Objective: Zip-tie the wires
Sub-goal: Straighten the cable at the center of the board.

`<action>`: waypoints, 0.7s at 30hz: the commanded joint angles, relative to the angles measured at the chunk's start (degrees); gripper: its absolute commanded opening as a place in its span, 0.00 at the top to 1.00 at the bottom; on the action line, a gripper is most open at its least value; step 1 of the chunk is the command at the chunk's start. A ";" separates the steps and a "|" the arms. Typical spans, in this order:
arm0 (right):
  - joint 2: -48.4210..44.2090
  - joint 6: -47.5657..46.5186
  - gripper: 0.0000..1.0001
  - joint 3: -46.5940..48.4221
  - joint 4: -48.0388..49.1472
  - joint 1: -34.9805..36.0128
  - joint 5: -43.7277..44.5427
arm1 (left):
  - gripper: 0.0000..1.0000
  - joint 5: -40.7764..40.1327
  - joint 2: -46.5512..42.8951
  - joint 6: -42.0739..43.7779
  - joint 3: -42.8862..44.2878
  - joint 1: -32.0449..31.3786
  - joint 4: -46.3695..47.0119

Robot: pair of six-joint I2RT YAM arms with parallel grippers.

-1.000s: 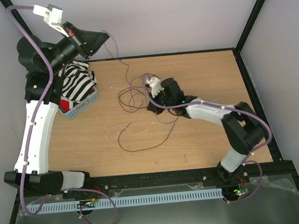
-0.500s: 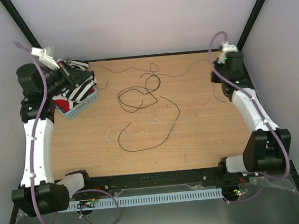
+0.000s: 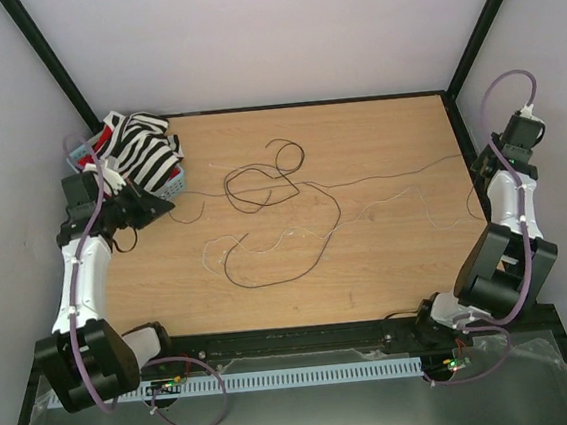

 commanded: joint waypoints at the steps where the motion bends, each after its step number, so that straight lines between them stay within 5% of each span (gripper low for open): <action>1: 2.58 0.08 1.00 1.82 -0.91 -1.64 1.81 | 1.00 2.04 2.53 1.09 -3.30 0.04 -0.15; 21: 8.25 2.14 1.00 -3.05 3.00 -2.46 1.41 | 0.99 -0.24 11.10 2.47 -10.71 -12.19 1.81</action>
